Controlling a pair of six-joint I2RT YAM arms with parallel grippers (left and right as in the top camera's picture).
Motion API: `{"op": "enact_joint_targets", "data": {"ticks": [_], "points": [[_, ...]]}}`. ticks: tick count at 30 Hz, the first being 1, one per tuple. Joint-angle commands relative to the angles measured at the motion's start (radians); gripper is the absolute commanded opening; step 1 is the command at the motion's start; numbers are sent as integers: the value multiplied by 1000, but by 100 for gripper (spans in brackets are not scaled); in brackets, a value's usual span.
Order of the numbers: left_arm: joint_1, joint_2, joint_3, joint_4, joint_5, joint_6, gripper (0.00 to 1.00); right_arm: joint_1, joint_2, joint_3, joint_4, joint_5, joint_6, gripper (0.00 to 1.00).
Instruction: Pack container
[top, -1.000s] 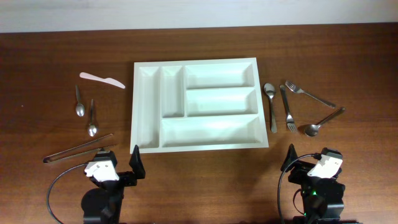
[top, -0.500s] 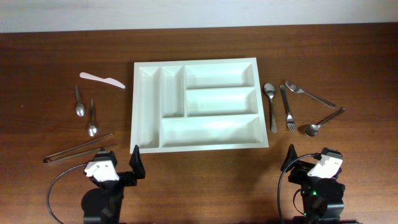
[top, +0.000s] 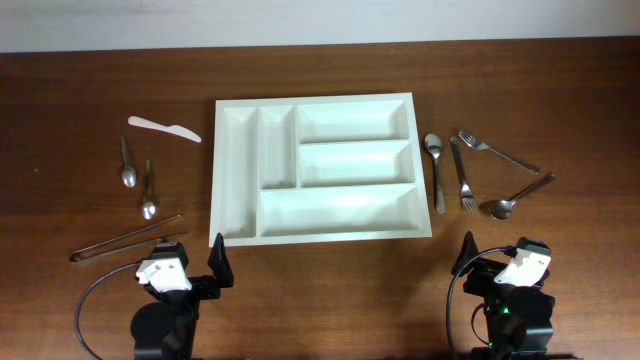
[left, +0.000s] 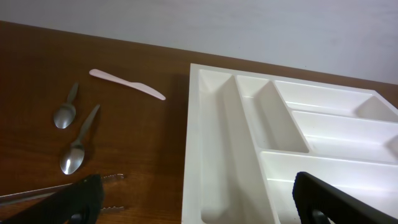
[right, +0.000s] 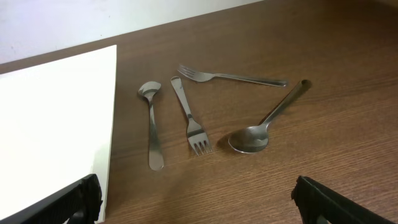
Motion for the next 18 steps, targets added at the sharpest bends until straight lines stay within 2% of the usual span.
{"op": "enact_joint_targets", "data": {"ticks": [1, 7, 10, 14, 18], "points": [[3, -8, -4, -2, 14, 9, 99, -1, -11, -8, 6, 4, -8, 99], [3, -8, -4, -2, 14, 9, 99, -1, -11, -8, 5, 45, -8, 99], [3, -8, -4, -2, 14, 9, 99, -1, -11, -8, 64, 105, 27, 99], [3, -8, -4, -2, 14, 9, 99, -1, -10, 22, 169, 15, 80, 99], [3, -8, -4, -2, 14, 9, 99, -1, 42, 161, 116, -63, 80, 99]]}}
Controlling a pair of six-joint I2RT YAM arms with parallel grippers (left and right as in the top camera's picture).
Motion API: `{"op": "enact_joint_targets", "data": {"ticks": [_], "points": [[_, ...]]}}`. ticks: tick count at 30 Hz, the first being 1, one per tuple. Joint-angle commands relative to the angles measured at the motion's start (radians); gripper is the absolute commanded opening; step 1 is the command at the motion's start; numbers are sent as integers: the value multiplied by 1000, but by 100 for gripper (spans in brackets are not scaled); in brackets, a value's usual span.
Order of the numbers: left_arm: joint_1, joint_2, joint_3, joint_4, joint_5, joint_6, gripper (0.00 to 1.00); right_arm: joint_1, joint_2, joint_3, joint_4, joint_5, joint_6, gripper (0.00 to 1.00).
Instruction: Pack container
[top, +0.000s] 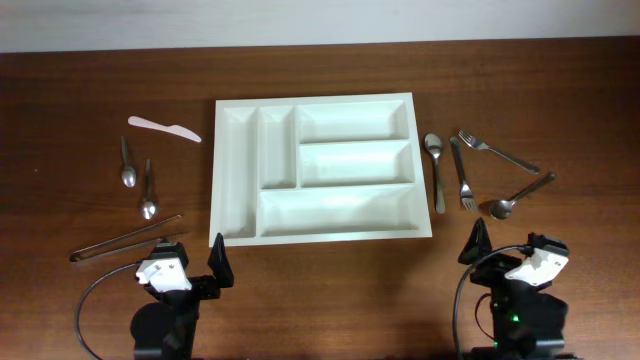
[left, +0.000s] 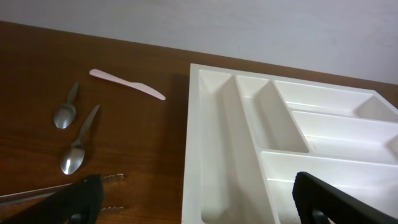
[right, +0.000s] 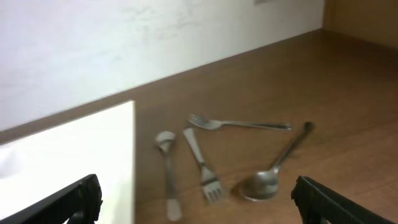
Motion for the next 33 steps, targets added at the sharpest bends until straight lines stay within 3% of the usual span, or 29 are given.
{"op": "enact_joint_targets", "data": {"ticks": [1, 5, 10, 18, 25, 33], "points": [[3, -8, -4, -2, 14, 9, 99, -1, 112, 224, -107, -68, 20, 99], [3, -8, -4, -2, 14, 9, 99, -1, 381, 506, -349, -79, 20, 99], [3, -8, -4, -2, 14, 9, 99, -1, 842, 931, -652, -122, -29, 99], [3, -8, -4, -2, 14, 9, 99, -2, 1452, 1481, -970, -130, -154, 99], [3, -8, -4, -2, 14, 9, 99, -8, 1690, 1565, -951, -284, -270, 99], [3, -8, -4, -2, 14, 9, 99, -60, 1808, 1565, -848, -276, -360, 99]]}}
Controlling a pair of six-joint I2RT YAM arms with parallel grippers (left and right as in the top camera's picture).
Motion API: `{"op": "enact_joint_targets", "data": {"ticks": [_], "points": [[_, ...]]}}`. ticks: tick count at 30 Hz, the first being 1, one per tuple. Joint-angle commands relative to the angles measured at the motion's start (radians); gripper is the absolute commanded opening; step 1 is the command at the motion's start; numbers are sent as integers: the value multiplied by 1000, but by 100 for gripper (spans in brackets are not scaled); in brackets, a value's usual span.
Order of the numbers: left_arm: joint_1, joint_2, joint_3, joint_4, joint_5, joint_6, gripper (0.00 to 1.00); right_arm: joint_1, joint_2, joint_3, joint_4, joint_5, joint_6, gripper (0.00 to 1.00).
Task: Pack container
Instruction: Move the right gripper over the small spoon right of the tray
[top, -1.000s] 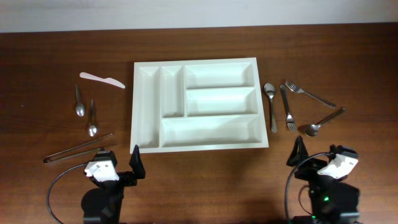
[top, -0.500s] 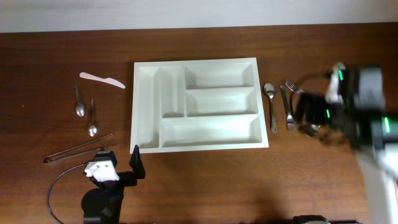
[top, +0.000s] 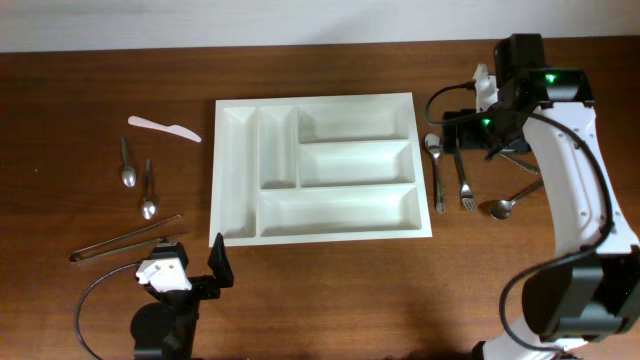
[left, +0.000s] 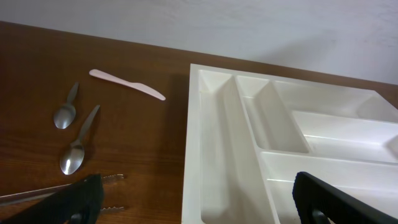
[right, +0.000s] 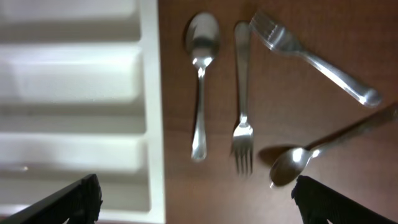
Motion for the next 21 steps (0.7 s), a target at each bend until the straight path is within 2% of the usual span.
{"op": "enact_joint_targets", "data": {"ticks": [1, 7, 14, 21], "points": [[3, -8, -3, -2, 14, 9, 99, -37, 37, 27, 29, -19, -55, 99], [3, -8, -3, -2, 14, 9, 99, -69, 149, 26, 50, -23, -133, 96], [3, -8, -3, -2, 14, 9, 99, -66, 269, 25, 58, -65, -133, 88], [3, -8, -3, -2, 14, 9, 99, -66, 315, 25, 82, -65, -129, 87]]}}
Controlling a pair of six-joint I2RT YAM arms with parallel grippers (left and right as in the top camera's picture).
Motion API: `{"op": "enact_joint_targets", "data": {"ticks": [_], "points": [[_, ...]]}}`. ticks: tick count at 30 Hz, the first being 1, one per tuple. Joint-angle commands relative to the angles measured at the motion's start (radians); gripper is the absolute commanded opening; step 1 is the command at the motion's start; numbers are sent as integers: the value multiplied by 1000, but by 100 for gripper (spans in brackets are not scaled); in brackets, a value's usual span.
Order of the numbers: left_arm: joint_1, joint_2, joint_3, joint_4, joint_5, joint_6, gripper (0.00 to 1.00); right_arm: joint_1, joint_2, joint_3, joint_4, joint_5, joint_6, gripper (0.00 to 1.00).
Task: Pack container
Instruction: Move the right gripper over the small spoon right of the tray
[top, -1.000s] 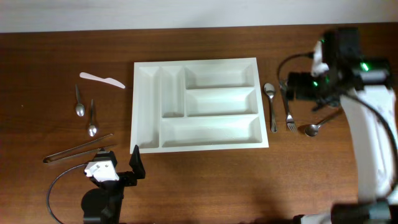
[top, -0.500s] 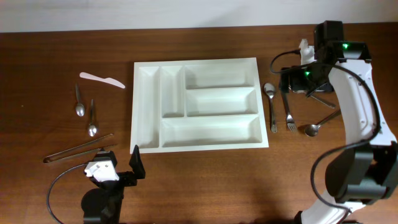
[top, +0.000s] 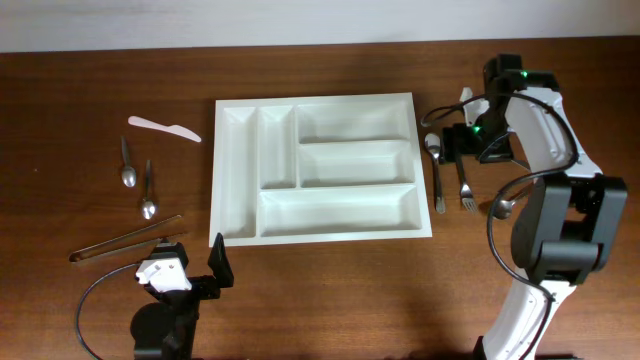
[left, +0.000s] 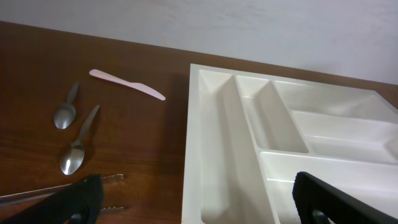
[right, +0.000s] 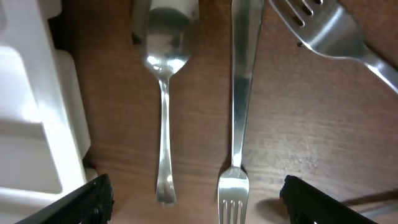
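The white divided cutlery tray (top: 215, 170) lies in the middle of the table with its compartments bare. To its right lie a spoon (right: 163, 93), a fork (right: 239, 93), a second fork (right: 329, 31) and a larger spoon (top: 500, 207). My right gripper (right: 196, 205) is open low over the spoon and the first fork, and both lie between its fingertips (right: 93, 199). It holds nothing. My left gripper (left: 199, 208) is open near the table's front edge, facing the tray's left end (left: 193, 155).
Left of the tray lie a white plastic knife (top: 163, 127), two small spoons (top: 127, 165) (top: 148, 195) and metal tongs (top: 125, 240). My right arm (top: 545, 110) arches over the table's right side and hides part of the second fork from above.
My right gripper has come down closer to the spoon and fork beside the tray, so they fill more of its view. It remains open. The left arm and all the cutlery have not moved.
Both arms first sat folded at the front edge with their grippers open. My right wrist then tipped upward. Later the right arm was stretched out above the cutlery right of the tray, looking straight down. Now it is lower over the spoon and fork.
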Motion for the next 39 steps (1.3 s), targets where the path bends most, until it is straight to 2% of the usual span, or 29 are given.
{"op": "enact_joint_targets", "data": {"ticks": [1, 21, 36, 39], "points": [[3, -8, -3, -2, 14, 9, 99, 0, 10, 17, 14, -21, -10, 87], [3, -8, -3, -2, 14, 9, 99, 71, 101, 6, 71, -45, -11, 84], [3, -8, -3, -2, 14, 9, 99, 90, 109, 5, 115, 16, 24, 81], [3, -8, -3, -2, 14, 9, 99, 90, 135, 5, 116, 34, 43, 78]]}}
